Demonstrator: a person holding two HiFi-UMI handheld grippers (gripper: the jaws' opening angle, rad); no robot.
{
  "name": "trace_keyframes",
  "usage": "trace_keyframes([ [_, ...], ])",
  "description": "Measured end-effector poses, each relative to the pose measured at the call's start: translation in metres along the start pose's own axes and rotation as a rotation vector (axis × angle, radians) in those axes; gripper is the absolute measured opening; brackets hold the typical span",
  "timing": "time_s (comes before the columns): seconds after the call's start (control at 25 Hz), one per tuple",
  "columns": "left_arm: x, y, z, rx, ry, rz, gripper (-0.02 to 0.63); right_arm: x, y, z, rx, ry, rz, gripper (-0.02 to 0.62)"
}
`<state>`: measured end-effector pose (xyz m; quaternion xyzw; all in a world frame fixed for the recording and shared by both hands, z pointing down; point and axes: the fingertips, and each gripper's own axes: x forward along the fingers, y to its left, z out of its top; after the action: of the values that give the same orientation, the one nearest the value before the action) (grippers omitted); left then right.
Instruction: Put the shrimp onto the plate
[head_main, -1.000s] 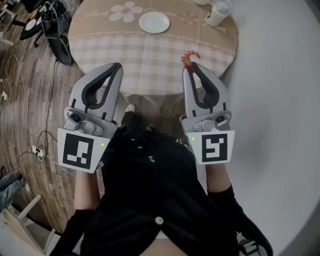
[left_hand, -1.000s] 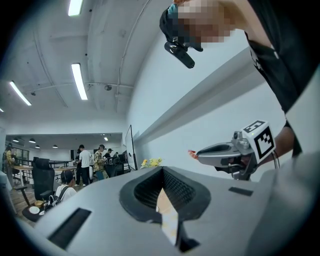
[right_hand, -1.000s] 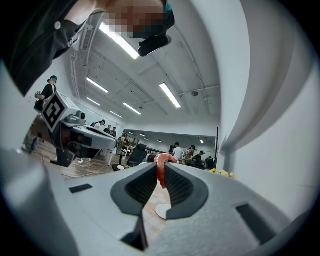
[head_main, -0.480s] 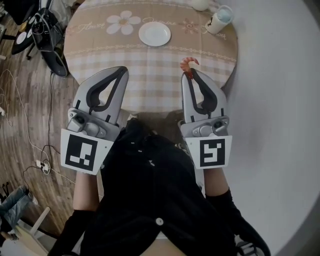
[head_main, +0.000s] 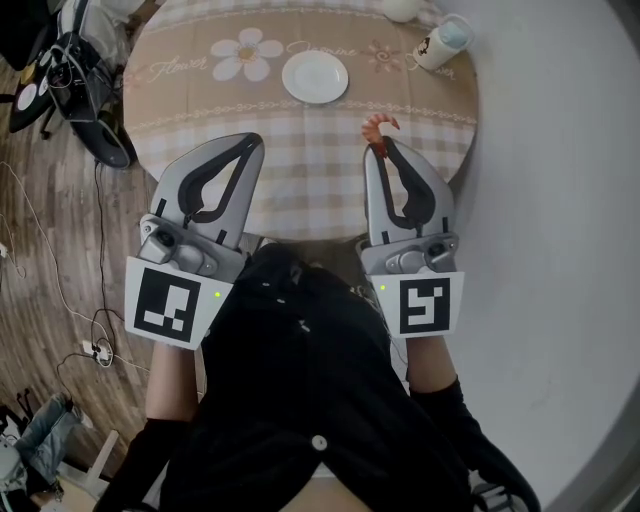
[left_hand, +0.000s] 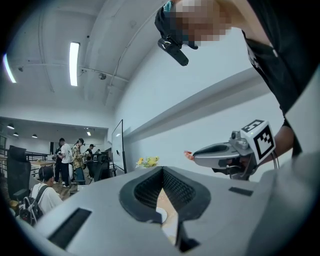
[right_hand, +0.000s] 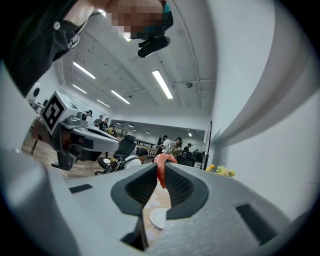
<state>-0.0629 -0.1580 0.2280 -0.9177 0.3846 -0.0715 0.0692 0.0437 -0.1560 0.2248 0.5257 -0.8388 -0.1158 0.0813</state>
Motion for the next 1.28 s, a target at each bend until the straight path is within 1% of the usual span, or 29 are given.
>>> trace_keyframes([
  [0.2,0.0,0.017,-0.004,0.005,-0.009,-0.036,0.002,0.013,0.008,0.0,0.009,0.016,-0.034,0.037],
  [0.48,-0.004,0.029,-0.008,0.0,-0.015,-0.057,0.002,0.022,0.013,0.003,0.009,0.027,-0.061,0.037],
  [0.64,-0.006,0.032,-0.009,-0.01,-0.014,-0.059,0.002,0.023,0.015,0.006,0.003,0.034,-0.058,0.037],
  [0.92,-0.002,0.031,-0.009,-0.017,-0.004,-0.031,0.002,0.027,0.011,0.006,0.003,0.027,-0.028,0.037],
  [1.28,0.005,0.031,-0.002,-0.004,-0.001,0.036,0.002,0.033,0.003,0.008,-0.007,-0.009,0.039,0.037],
])
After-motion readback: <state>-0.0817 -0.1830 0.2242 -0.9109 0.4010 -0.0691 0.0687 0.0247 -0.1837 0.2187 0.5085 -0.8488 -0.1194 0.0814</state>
